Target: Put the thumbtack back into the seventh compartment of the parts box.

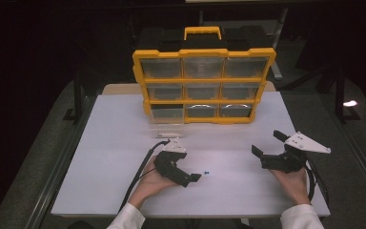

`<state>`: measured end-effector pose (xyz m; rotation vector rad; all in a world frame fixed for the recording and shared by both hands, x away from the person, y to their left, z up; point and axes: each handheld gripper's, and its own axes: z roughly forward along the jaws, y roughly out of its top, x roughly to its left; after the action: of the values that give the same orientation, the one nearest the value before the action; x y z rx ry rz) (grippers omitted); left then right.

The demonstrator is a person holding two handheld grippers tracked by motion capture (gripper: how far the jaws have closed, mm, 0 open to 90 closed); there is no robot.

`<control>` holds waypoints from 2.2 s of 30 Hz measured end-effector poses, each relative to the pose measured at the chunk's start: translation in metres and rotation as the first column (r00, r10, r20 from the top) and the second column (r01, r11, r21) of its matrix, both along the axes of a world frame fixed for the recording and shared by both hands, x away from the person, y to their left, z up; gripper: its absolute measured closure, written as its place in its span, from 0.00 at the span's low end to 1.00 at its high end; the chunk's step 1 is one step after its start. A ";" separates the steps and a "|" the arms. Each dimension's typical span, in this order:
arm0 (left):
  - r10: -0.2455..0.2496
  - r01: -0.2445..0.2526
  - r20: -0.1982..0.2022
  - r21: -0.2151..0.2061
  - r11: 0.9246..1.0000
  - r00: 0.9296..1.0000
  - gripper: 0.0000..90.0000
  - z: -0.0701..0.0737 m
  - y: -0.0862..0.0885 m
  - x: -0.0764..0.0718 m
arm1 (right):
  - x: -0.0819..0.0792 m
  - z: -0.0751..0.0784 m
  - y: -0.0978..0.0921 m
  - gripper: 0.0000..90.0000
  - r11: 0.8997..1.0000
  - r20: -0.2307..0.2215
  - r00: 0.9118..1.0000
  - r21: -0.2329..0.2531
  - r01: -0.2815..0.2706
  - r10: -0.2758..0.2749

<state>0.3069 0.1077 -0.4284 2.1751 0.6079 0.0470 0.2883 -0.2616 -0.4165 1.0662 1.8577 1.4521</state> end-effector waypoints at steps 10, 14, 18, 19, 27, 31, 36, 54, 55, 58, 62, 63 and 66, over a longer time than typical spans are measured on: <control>-0.001 0.001 -0.021 0.015 1.000 1.000 0.19 -0.009 -0.007 -0.006 | 0.000 0.000 0.000 0.00 1.000 -0.003 1.000 -0.005 0.001 -0.001; -0.010 0.010 -0.014 0.017 1.000 1.000 0.34 -0.011 -0.008 -0.008 | 0.000 0.000 0.000 0.00 1.000 -0.005 1.000 -0.007 0.000 0.000; -0.011 0.012 -0.013 0.045 0.999 1.000 0.44 -0.014 -0.011 -0.009 | 0.000 0.000 0.000 0.00 1.000 -0.003 1.000 -0.006 0.000 0.000; -0.012 0.013 -0.012 0.047 0.999 1.000 0.46 -0.015 -0.012 -0.009 | 0.000 0.000 0.000 0.00 1.000 -0.003 1.000 -0.006 0.000 0.000; 0.002 -0.001 -0.022 0.071 0.997 1.000 0.55 -0.022 -0.017 -0.010 | 0.000 0.000 0.000 0.00 1.000 0.001 1.000 -0.005 0.002 -0.002; 0.005 -0.004 -0.020 0.082 0.997 1.000 0.66 -0.024 -0.019 -0.010 | 0.000 0.000 0.000 0.00 1.000 0.000 1.000 -0.007 0.000 0.000; 0.021 -0.019 -0.023 0.078 0.997 1.000 0.78 -0.025 -0.019 -0.010 | 0.000 0.000 0.001 0.00 1.000 0.001 1.000 -0.006 0.001 -0.001; 0.025 -0.025 -0.007 0.091 0.996 1.000 0.93 -0.024 -0.019 -0.010 | 0.000 0.000 0.000 0.00 1.000 -0.001 1.000 -0.006 -0.001 0.000; 0.029 -0.029 -0.005 0.084 0.996 1.000 0.93 -0.023 -0.019 -0.011 | 0.000 0.000 0.000 0.00 1.000 -0.002 1.000 -0.005 -0.002 0.002; 0.034 -0.033 -0.008 0.061 0.998 0.999 0.93 -0.017 -0.017 -0.011 | 0.000 -0.001 0.000 0.00 1.000 -0.003 1.000 -0.007 -0.001 0.001; 0.033 -0.033 -0.005 0.035 0.999 0.999 0.93 -0.008 -0.014 -0.011 | 0.001 -0.001 0.001 0.00 1.000 -0.004 1.000 -0.008 -0.002 0.002; 0.033 -0.032 -0.001 0.029 0.999 0.999 0.93 -0.006 -0.014 -0.011 | 0.001 -0.001 0.001 0.00 1.000 -0.004 1.000 -0.008 -0.002 0.002; 0.037 -0.038 0.009 0.024 0.999 0.999 0.93 0.000 -0.012 -0.010 | 0.001 -0.001 0.001 0.00 1.000 -0.005 1.000 -0.007 -0.002 0.002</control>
<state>0.2972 0.0955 -0.4287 2.1859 0.6461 0.0845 0.2890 -0.2610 -0.4174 1.0658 1.8662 1.4437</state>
